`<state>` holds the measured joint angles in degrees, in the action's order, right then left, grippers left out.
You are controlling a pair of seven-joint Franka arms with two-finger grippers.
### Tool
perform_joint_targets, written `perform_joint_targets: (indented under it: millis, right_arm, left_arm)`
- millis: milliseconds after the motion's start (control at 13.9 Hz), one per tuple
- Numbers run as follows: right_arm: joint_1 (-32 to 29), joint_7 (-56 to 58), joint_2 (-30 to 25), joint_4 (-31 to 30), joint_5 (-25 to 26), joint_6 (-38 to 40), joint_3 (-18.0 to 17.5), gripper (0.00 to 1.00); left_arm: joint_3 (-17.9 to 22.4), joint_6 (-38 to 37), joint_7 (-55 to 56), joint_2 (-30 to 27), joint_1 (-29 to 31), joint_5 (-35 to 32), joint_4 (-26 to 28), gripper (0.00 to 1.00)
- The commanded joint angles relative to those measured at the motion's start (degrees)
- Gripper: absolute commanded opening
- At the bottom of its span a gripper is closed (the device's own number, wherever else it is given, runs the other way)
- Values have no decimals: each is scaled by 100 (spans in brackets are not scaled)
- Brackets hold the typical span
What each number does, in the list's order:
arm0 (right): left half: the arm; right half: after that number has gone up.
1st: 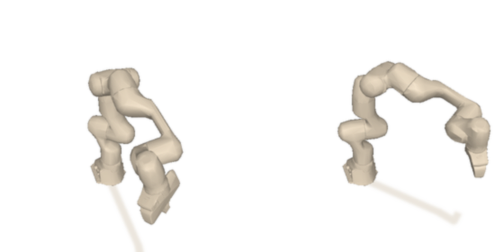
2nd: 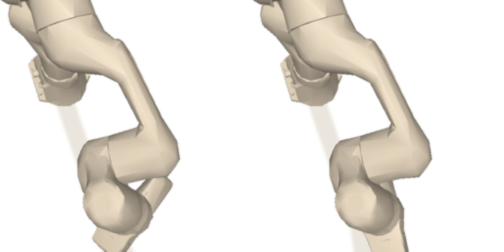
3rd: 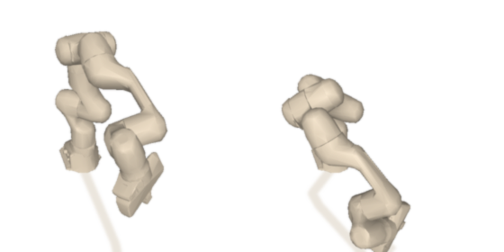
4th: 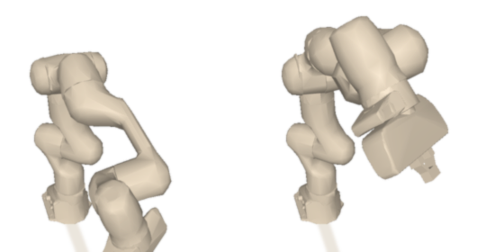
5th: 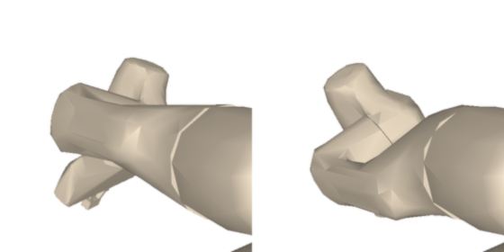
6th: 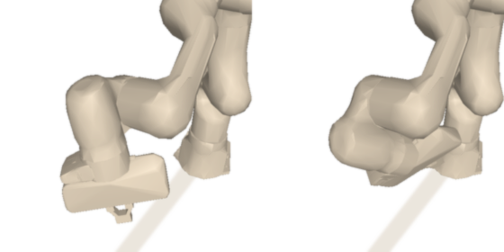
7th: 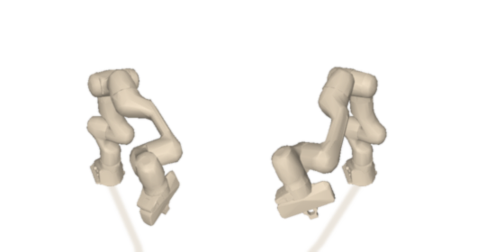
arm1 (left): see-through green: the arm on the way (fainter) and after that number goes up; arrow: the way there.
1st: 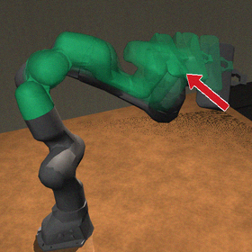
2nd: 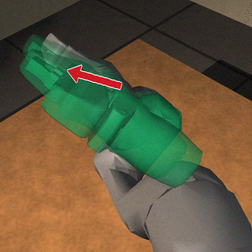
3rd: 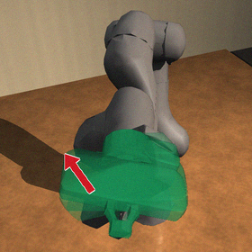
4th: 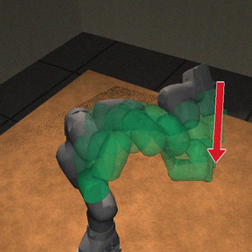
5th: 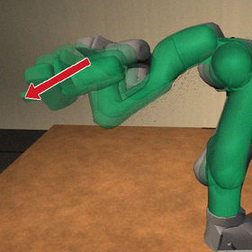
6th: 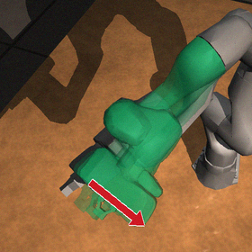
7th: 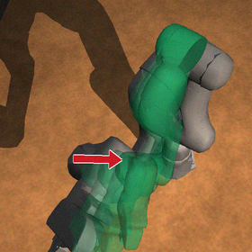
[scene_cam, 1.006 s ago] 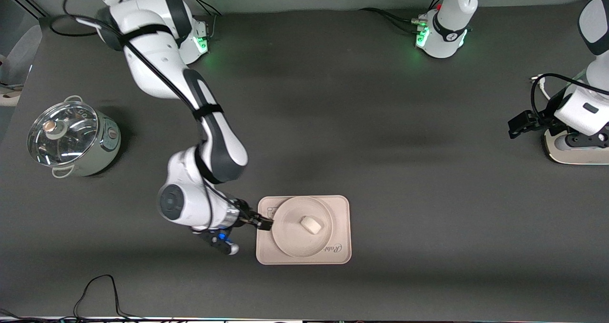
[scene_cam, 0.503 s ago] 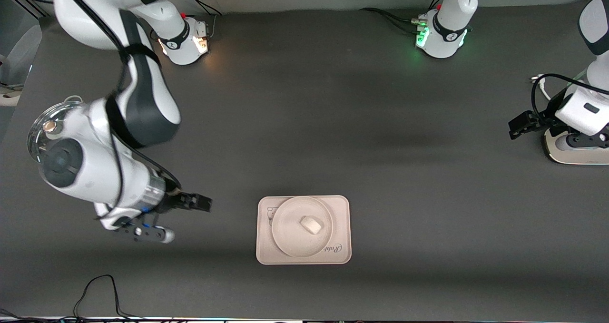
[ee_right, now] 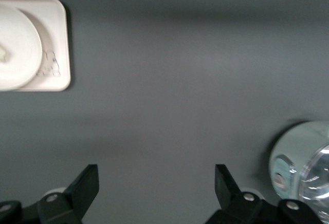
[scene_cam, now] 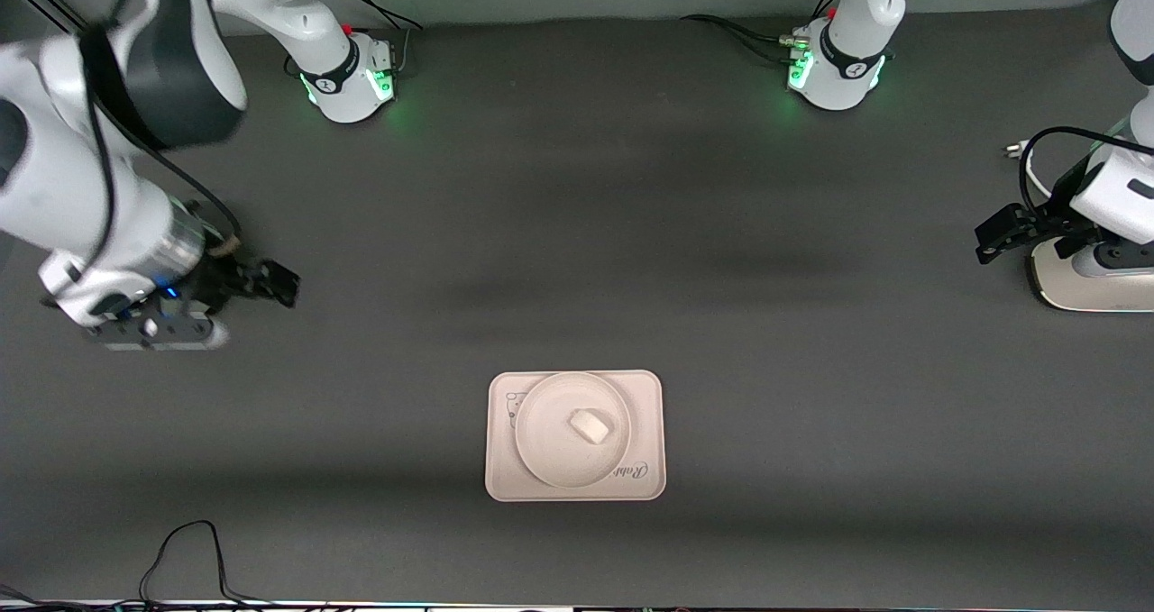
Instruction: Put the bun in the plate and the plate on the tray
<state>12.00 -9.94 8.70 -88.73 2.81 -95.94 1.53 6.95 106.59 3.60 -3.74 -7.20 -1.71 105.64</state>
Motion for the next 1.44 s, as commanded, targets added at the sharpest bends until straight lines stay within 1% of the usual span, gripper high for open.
perform_joint_targets:
  millis: [0, 144, 216, 287, 359, 431, 647, 1078, 1150, 1365]
  right_arm:
    - [-583, 816, -799, -847, 28, -233, -171, 100]
    - [-734, 958, -853, -848, 18, -180, -170, 100]
    - [-839, 959, -853, -839, 18, -171, -188, 100]
    - [-971, 967, -835, -830, -208, -171, -197, 100]
    - [-981, 967, -844, -804, -558, -162, -171, 100]
    - [-972, 976, -853, -813, -605, -162, -162, 100]
    - [-928, 985, -888, -813, -676, -162, -144, 100]
    - [-928, 1213, -888, -813, -676, -154, -153, 100]
    - [-928, 1222, -888, -804, -676, -49, -144, 100]
    - [-928, 1187, -879, -813, -676, -39, -144, 100]
  left_arm:
    - [26, -224, 9, -91, -1, -14, -122, 100]
    - [26, -567, 18, -83, -1, -14, -342, 100]
    - [43, -586, -34, -83, 8, -5, -351, 100]
    - [61, -595, -78, -83, 26, -14, -421, 100]
    - [52, -604, -79, -83, 26, -14, -422, 100]
    - [52, -656, -79, -83, 26, -14, -431, 100]
    - [61, -709, -192, -83, 183, 4, -492, 100]
    - [61, -727, -325, -65, 219, -5, -676, 100]
    - [52, -753, -316, -74, 219, -5, -703, 100]
    - [8, -1052, -237, -74, 140, 13, -817, 100]
